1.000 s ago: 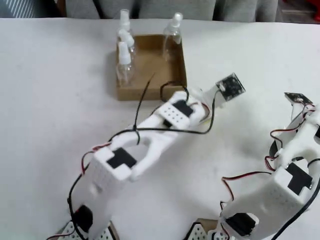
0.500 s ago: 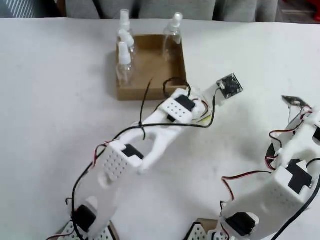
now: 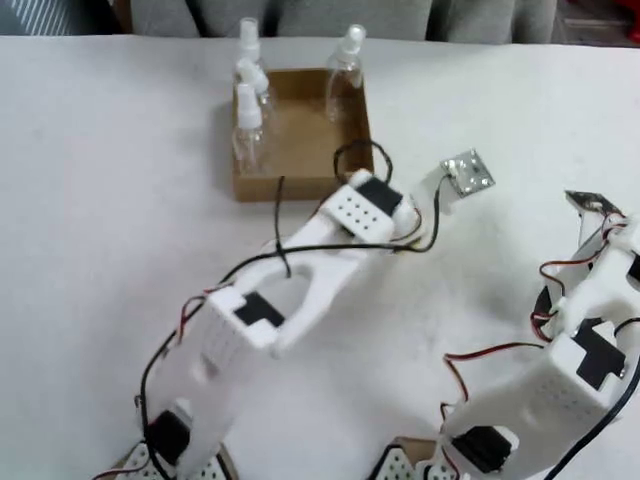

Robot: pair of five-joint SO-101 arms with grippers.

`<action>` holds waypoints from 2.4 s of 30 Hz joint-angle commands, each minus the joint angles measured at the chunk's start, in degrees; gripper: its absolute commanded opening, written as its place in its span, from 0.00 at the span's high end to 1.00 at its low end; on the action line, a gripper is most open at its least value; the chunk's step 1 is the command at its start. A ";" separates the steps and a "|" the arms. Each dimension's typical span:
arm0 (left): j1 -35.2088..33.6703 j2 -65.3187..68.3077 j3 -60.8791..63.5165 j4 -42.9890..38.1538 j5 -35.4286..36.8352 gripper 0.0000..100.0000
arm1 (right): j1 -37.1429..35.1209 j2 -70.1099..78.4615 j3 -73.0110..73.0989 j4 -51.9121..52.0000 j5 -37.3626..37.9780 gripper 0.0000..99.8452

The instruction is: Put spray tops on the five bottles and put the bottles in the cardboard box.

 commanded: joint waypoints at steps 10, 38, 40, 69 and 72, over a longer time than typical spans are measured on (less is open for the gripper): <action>-1.89 -34.33 20.22 37.27 -16.18 0.98 | 0.40 -1.01 -0.70 0.04 0.00 0.86; -23.43 -80.66 80.26 -3.34 -26.90 0.78 | 3.03 -1.01 -0.70 0.92 0.09 0.86; -23.96 -81.27 80.09 -3.25 -19.96 0.78 | 2.86 -1.01 -0.70 0.92 0.09 0.86; -25.01 -79.34 92.13 11.34 5.01 0.98 | 1.89 -0.48 -0.62 -0.13 0.00 0.86; -23.25 -76.09 91.16 11.16 5.27 0.98 | 1.89 -0.48 -0.62 -0.22 0.00 0.86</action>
